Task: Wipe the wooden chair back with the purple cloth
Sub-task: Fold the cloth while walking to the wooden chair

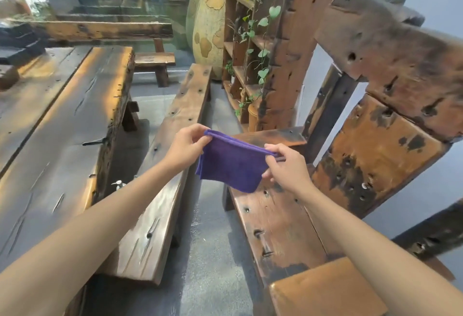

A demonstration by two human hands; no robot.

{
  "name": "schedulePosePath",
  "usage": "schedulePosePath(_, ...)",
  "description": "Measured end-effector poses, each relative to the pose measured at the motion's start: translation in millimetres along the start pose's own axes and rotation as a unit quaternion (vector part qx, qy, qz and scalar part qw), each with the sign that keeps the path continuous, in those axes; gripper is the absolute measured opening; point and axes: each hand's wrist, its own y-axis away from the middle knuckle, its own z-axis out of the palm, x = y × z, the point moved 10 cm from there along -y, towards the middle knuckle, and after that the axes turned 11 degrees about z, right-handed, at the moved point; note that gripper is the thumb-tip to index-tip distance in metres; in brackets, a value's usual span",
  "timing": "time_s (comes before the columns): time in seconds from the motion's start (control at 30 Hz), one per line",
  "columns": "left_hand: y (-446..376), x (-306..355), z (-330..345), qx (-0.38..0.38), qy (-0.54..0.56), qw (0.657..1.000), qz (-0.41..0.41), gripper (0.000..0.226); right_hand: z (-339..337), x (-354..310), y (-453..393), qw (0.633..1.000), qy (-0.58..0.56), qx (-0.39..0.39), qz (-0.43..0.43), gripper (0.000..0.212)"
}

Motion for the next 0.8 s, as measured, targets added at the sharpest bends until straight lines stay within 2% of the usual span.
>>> schedulePosePath(0.13, -96, -14, 23, 0.014, 0.063, 0.998, 0.013, 0.008, -8, -10, -73, 0.992, -0.125, 0.008, 0.012, 0.013)
schedulePosePath(0.23, -179, -21, 49, 0.025, 0.121, 0.992, 0.027, 0.006, -21, -23, -134, 0.988, -0.144, 0.049, -0.016, 0.013)
schedulePosePath(0.4, -324, -15, 95, 0.037, 0.216, 0.974, 0.053, 0.015, -60, -50, -250, 0.98, -0.139, 0.128, -0.06, 0.019)
schedulePosePath(0.53, -435, -2, 128, 0.018, 0.25, 0.964, 0.09, 0.014, -102, -63, -337, 0.969, -0.145, 0.18, -0.085, 0.02)
schedulePosePath(0.7, -546, 36, 161, -0.002, 0.242, 0.96, 0.14, 0.012, -157, -76, -425, 0.953, -0.146, 0.247, -0.101, 0.02)
schedulePosePath(0.8, -594, 67, 177, 0.003, 0.195, 0.959, 0.207, 0.01, -193, -89, -461, 0.937, -0.129, 0.296, -0.132, 0.022)
